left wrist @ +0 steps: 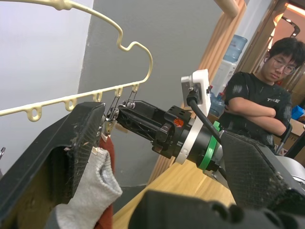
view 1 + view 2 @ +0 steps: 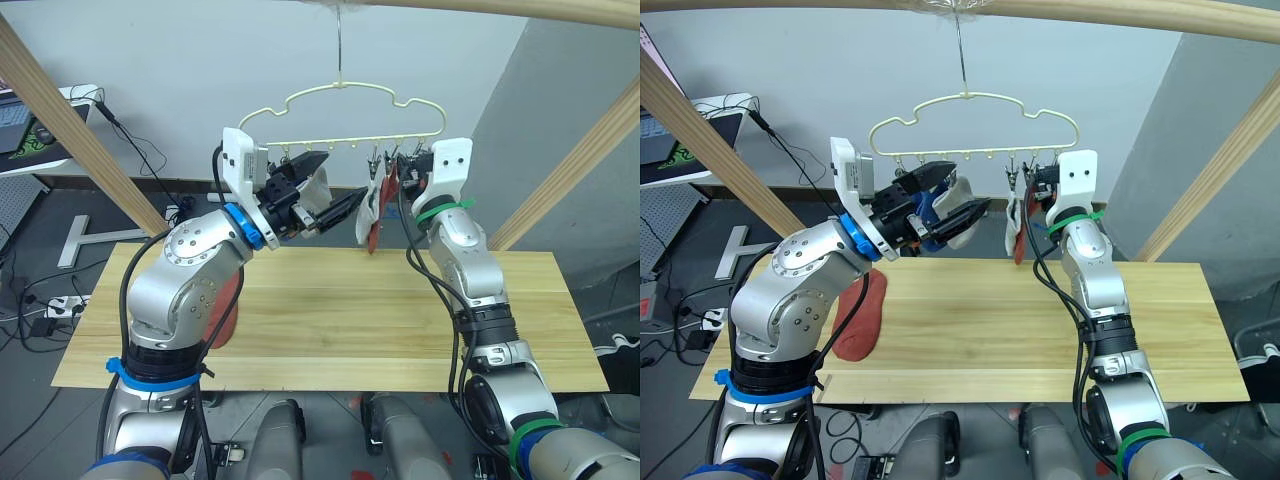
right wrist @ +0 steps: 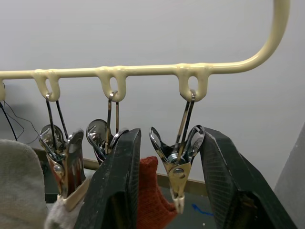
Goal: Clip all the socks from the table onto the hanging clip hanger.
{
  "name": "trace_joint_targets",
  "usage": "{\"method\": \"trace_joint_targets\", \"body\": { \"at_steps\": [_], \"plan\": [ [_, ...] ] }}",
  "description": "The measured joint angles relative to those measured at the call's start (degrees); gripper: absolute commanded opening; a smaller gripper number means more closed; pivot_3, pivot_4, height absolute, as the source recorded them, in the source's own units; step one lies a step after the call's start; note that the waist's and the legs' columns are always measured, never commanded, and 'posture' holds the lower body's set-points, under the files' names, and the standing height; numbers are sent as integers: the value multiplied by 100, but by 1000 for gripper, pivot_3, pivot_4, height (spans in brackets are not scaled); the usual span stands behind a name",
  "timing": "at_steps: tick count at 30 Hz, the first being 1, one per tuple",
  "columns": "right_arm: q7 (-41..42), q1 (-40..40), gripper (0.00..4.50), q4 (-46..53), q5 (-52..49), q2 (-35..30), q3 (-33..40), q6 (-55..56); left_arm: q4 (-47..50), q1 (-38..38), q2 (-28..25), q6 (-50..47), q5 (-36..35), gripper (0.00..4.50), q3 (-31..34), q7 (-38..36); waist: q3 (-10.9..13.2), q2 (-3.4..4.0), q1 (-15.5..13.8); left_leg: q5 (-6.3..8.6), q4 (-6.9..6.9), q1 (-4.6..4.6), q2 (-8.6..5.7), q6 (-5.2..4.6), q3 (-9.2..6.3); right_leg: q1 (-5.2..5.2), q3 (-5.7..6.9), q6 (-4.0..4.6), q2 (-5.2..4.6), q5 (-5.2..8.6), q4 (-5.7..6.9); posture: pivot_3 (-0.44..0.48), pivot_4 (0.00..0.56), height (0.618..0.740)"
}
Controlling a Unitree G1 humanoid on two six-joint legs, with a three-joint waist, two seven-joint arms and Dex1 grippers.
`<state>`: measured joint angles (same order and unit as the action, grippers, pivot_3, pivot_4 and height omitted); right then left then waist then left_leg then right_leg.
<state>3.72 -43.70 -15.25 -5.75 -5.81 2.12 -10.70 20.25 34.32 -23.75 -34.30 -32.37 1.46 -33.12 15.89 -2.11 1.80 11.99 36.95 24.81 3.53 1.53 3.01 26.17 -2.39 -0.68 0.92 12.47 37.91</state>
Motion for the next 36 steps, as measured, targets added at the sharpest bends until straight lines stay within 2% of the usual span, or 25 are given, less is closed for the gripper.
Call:
{"method": "trace_joint_targets", "body": {
  "at_steps": [29,33,36],
  "plan": [
    [101,-206,1878,-259,0,-9,21,138,2,16,42,-2,1,4500,0,44,1,0,0,0,-1,0,0,0,1,0,0,0,0,0,-1,42,272,740],
    [106,-205,1148,-259,1,-11,23,138,9,16,45,-2,0,4500,0,44,1,0,0,0,-1,0,0,0,1,0,0,0,0,0,-1,42,272,740],
    [124,-205,323,-259,0,-30,25,138,10,16,53,-1,0,4500,-1,44,1,0,0,0,-1,0,0,0,1,0,0,0,0,0,-1,41,270,740]
  ]
}}
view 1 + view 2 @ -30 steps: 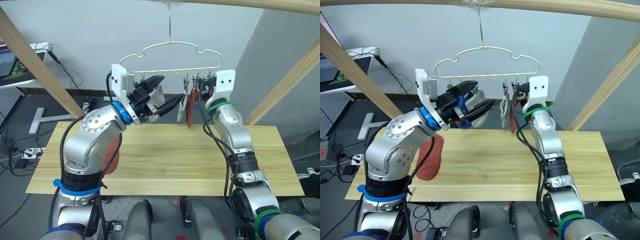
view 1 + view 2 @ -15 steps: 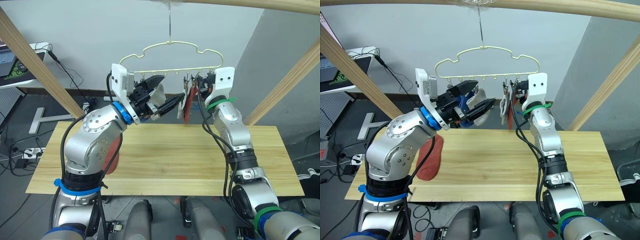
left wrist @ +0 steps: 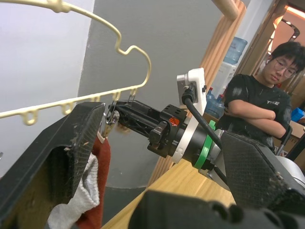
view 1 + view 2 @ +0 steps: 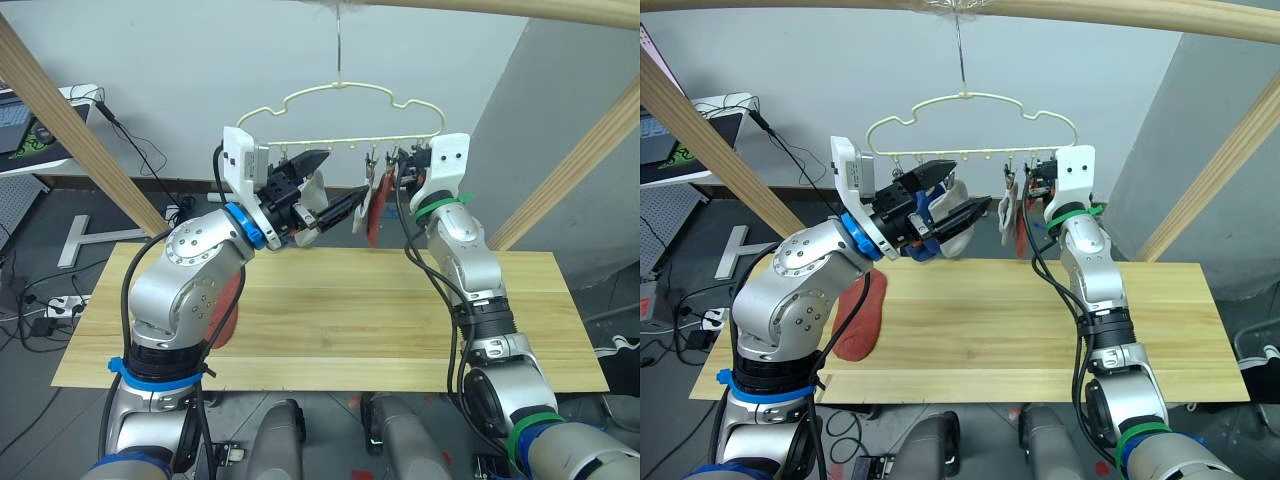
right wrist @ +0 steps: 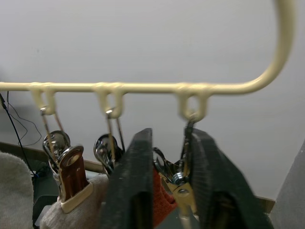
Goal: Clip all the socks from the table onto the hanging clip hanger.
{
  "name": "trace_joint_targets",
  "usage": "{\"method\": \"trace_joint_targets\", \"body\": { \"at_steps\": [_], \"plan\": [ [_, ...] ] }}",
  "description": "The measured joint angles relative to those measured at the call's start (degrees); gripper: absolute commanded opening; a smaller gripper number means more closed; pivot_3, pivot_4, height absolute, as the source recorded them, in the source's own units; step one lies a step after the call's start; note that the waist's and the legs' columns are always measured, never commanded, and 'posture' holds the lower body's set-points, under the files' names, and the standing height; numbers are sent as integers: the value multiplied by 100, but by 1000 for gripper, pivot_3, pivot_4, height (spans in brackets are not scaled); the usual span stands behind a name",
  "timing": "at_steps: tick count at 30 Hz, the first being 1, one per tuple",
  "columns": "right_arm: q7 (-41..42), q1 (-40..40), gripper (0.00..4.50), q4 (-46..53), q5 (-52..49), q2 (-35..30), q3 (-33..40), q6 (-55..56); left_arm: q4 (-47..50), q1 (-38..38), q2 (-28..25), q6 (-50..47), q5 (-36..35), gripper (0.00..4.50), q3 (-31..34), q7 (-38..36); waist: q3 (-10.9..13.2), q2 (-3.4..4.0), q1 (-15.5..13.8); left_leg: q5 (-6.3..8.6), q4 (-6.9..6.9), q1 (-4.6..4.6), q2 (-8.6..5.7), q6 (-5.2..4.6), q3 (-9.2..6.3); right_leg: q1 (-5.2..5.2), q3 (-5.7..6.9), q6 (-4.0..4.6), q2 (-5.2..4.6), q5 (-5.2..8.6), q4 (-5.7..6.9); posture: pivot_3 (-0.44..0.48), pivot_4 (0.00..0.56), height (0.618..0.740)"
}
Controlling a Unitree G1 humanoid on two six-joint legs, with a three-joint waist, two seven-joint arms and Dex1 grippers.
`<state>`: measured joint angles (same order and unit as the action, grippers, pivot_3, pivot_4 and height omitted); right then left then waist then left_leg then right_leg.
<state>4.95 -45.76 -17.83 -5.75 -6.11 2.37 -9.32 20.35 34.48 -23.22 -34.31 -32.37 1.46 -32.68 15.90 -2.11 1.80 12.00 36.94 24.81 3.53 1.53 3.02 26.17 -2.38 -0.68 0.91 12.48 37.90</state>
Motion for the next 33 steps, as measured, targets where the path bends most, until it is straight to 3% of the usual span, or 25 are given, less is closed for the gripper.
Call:
{"method": "trace_joint_targets", "body": {
  "at_steps": [2,9,14,16,19,22,27,33],
  "plan": [
    [10,0,17,0,0,-22,5,0,3,-1,22,0,-3,4500,0,1,0,0,0,0,0,0,0,0,0,0,0,0,0,0,0,41,265,740],
    [180,40,17,92,-6,-169,-5,-98,243,-280,69,-39,-37,4500,-6,51,0,0,0,0,-1,0,0,0,1,0,-2,0,-1,0,0,37,264,740],
    [549,127,17,489,-78,-422,-20,-656,184,-1107,-29,-238,-14,4500,85,220,0,0,-1,0,1,-1,4,0,-6,-1,-2,0,-1,0,3,30,264,740],
    [757,164,17,683,-224,-432,-43,-947,20,-1646,-326,52,368,4500,112,243,-2,2,14,0,-6,-11,4,0,1,-1,-3,1,1,1,6,30,264,740],
    [800,185,17,915,-281,-501,-7,-1247,-970,-2296,-527,680,1094,4500,237,540,-1,2,12,0,-5,-15,9,-1,3,0,-1,4,-1,2,9,23,271,740],
    [796,194,17,1036,-331,-615,102,-1466,-2593,-2395,-597,1227,1606,4500,589,896,1,0,-19,0,-1,-9,10,-1,-2,2,8,7,0,3,8,22,274,740],
    [754,218,17,1134,-353,-604,96,-1731,-4328,-1739,-640,1953,1886,4500,730,884,2,0,-94,1,0,0,8,-2,11,2,3,5,-21,2,-6,5,281,740],
    [752,233,17,1301,-413,-613,90,-1910,-5525,-1227,-543,2470,1928,4500,817,645,2,0,-63,4,-10,2,10,-6,18,3,5,1,-24,1,-15,-2,286,740]
  ]
}}
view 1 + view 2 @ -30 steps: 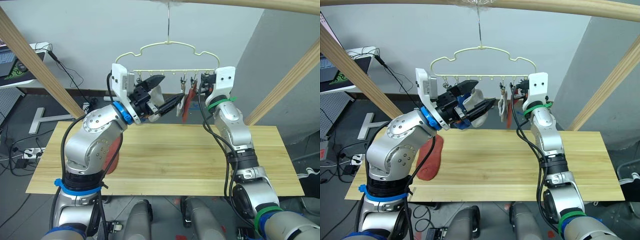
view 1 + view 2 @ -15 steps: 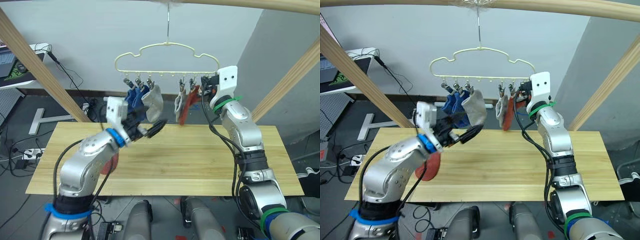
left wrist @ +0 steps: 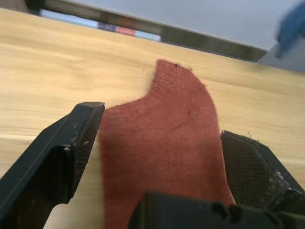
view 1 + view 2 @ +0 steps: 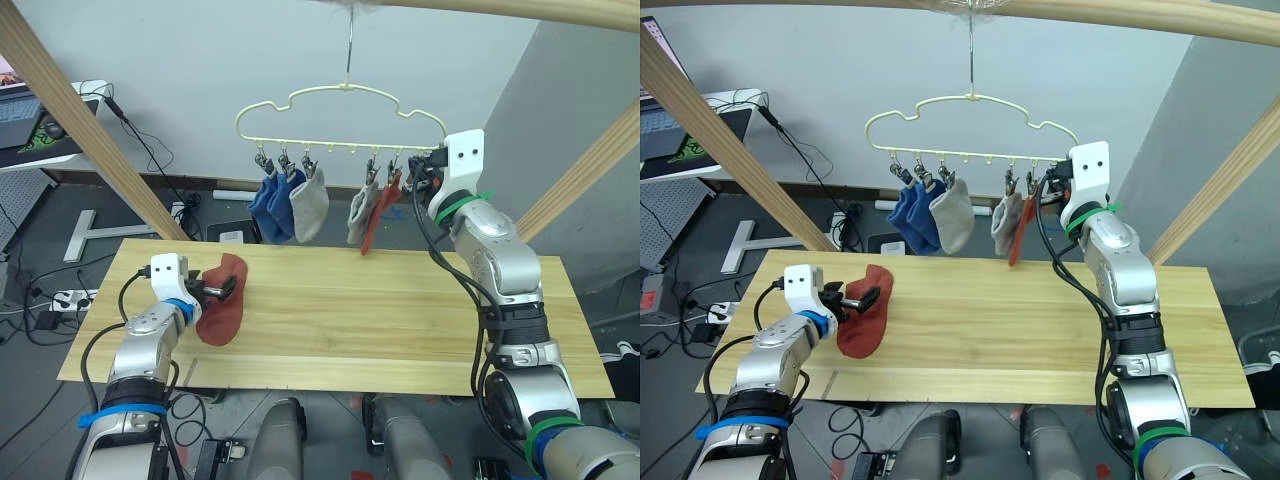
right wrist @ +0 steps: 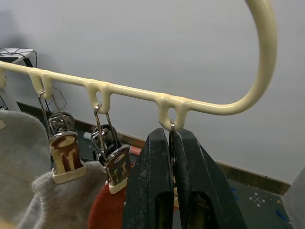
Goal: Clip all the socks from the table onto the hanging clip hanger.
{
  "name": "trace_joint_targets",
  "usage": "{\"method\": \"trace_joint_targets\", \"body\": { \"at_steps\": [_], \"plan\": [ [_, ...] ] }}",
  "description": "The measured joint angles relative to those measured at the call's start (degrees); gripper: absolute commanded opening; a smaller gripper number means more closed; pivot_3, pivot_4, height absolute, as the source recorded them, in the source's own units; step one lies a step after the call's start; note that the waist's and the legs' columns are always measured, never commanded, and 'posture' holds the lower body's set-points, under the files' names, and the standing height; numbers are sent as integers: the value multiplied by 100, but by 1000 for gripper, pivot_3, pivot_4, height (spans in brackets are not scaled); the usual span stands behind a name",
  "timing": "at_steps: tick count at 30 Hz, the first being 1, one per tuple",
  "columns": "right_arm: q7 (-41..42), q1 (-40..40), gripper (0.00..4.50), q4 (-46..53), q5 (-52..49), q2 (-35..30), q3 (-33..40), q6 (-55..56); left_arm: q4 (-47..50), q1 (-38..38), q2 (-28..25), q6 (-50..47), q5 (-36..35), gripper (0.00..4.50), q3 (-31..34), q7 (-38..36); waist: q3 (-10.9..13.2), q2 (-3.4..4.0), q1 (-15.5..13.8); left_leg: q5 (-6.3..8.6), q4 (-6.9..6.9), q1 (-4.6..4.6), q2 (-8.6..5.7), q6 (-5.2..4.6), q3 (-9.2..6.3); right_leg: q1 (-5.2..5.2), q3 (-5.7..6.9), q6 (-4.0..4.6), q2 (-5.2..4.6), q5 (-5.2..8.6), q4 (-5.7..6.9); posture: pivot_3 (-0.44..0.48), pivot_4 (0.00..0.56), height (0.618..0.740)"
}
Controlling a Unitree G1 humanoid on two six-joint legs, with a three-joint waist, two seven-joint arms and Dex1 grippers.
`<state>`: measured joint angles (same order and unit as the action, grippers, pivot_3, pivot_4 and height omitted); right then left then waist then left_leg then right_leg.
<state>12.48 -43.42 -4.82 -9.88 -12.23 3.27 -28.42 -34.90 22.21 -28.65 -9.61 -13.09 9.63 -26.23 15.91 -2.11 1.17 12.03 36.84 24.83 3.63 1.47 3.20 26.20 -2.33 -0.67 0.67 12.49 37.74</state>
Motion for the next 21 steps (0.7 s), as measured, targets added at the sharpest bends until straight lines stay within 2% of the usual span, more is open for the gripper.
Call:
{"method": "trace_joint_targets", "body": {
  "at_steps": [7,8,10,18,21],
  "plan": [
    [-1,8,17,81,-35,-39,-2,-125,-1027,521,66,476,118,4500,-55,-424,1,-1,22,0,6,-1,-3,0,-11,-1,6,0,9,0,10,-23,300,740],
    [-1,9,0,105,-35,-39,-2,-144,-1138,595,94,558,164,4313,-95,-483,1,-1,31,0,7,-1,-2,0,-8,-2,4,0,8,0,10,-23,300,740],
    [-1,9,0,138,-35,-45,-2,-181,-1296,681,123,663,232,3878,-159,-580,1,-1,49,0,7,-1,-2,0,-3,-2,0,0,7,0,8,-23,300,740],
    [3,9,0,191,-36,-116,0,-234,-1427,738,122,728,324,1390,-203,-779,1,-1,54,0,4,-2,-1,0,-6,-1,2,0,7,1,8,-35,302,740],
    [35,8,0,191,-37,-170,0,-235,-1183,542,142,767,401,478,-318,-905,1,0,57,0,4,-4,2,0,-2,-2,-2,-1,4,1,8,-35,302,740]
  ]
}}
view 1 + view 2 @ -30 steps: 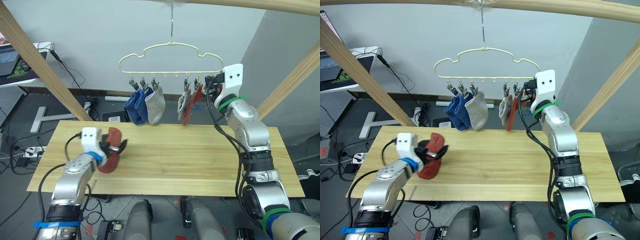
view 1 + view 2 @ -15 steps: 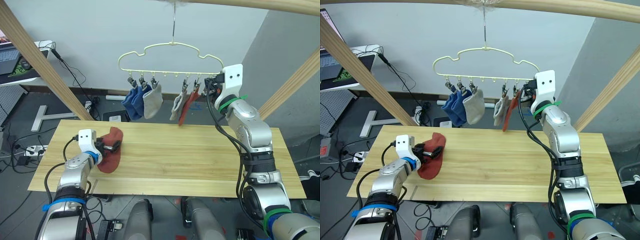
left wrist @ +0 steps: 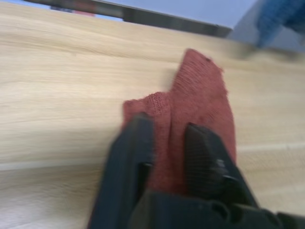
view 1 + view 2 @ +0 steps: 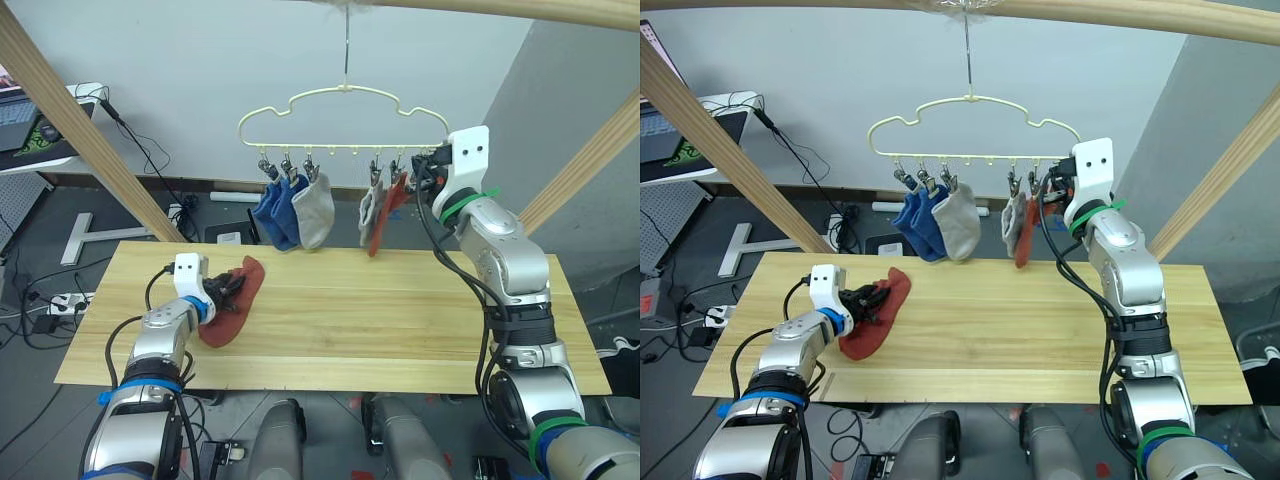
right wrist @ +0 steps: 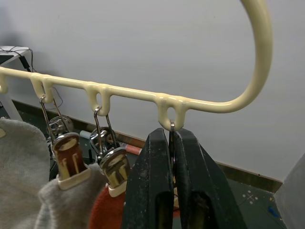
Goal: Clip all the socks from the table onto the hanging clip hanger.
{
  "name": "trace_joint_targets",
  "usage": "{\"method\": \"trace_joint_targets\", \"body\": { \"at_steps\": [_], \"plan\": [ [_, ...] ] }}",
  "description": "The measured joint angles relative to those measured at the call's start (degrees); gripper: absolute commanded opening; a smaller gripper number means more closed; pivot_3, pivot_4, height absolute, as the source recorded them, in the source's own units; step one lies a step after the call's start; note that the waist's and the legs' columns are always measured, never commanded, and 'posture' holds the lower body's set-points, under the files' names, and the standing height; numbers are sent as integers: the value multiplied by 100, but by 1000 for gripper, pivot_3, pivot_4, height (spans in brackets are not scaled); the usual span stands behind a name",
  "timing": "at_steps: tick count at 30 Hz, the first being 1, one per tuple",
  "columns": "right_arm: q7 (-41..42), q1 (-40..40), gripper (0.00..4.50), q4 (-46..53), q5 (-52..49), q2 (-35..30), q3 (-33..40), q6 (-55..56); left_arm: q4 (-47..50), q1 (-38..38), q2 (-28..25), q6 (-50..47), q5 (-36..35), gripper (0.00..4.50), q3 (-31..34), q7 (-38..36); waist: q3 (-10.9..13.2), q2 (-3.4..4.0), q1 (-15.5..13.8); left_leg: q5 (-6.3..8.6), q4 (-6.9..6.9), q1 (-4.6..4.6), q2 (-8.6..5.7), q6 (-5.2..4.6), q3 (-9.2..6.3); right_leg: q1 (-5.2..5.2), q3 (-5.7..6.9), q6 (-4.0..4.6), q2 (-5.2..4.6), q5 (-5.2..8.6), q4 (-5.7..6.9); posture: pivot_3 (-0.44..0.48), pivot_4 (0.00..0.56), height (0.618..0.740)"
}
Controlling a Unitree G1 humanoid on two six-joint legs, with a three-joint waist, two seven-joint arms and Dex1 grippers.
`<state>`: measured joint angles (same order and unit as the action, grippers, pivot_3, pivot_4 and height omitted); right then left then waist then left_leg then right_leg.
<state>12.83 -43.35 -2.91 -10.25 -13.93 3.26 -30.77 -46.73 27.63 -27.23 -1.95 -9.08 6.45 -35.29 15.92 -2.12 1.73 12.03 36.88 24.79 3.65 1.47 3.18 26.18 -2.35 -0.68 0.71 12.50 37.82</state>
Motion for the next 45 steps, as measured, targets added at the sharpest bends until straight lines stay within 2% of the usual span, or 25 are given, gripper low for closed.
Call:
{"method": "trace_joint_targets", "body": {
  "at_steps": [1,2,8,13,17,23,26,31,37,45],
  "plan": [
    [18,0,0,0,0,-22,0,0,99,-70,21,4,12,142,-40,-44,0,0,-1,0,0,0,1,0,-1,0,1,0,-2,0,0,-35,302,740],
    [35,-1,0,-1,0,-33,0,0,213,-146,47,-2,21,22,-72,-64,0,0,-3,0,0,0,2,0,-1,0,1,0,-2,0,0,-33,303,740],
    [87,-3,0,-9,-5,-42,0,-1,869,-455,265,-250,-56,22,-121,-178,0,0,-3,0,1,0,1,0,-1,-1,0,0,-3,0,0,-34,303,740],
    [445,-48,0,8,-259,-246,18,-326,2280,-896,565,-1544,-844,22,-202,-739,3,-1,-9,0,-1,6,3,0,-6,-1,2,-1,-4,0,-7,-37,302,740],
    [965,-475,0,-40,-975,-642,434,-1362,3909,-992,726,-2925,-1621,22,-375,-904,14,0,7,0,2,7,1,0,-8,-2,-1,-1,-4,1,-6,-37,302,740],
    [840,-940,0,-204,-2161,-577,1422,-3136,4800,-808,1075,-4160,-2419,22,-356,-553,14,1,46,0,-5,5,-4,0,-16,0,-4,0,18,1,-7,-55,294,740],
    [857,-1152,0,-433,-2658,-748,1790,-4105,5131,-605,1456,-4668,-2878,22,-392,-404,15,2,41,0,-4,12,-7,0,-32,-2,0,0,18,1,-11,-61,292,740],
    [687,-1364,0,-642,-3068,-741,2277,-4969,5140,-202,1751,-4877,-3101,22,-421,-251,15,2,56,0,-1,11,-17,0,-25,-5,1,-1,18,0,-16,-73,287,740],
    [381,-1519,0,-651,-3318,-494,2744,-5599,4593,393,2115,-4984,-3425,22,-147,-146,15,1,82,0,-3,14,-17,-1,-26,-4,7,-1,21,1,-19,-87,283,740],
    [63,-1592,0,-538,-3385,-279,3081,-5880,4277,441,2205,-5078,-3542,22,-57,-147,15,1,131,1,-4,16,-16,-1,-26,-2,7,-1,21,1,-21,-97,276,740]
  ]
}}
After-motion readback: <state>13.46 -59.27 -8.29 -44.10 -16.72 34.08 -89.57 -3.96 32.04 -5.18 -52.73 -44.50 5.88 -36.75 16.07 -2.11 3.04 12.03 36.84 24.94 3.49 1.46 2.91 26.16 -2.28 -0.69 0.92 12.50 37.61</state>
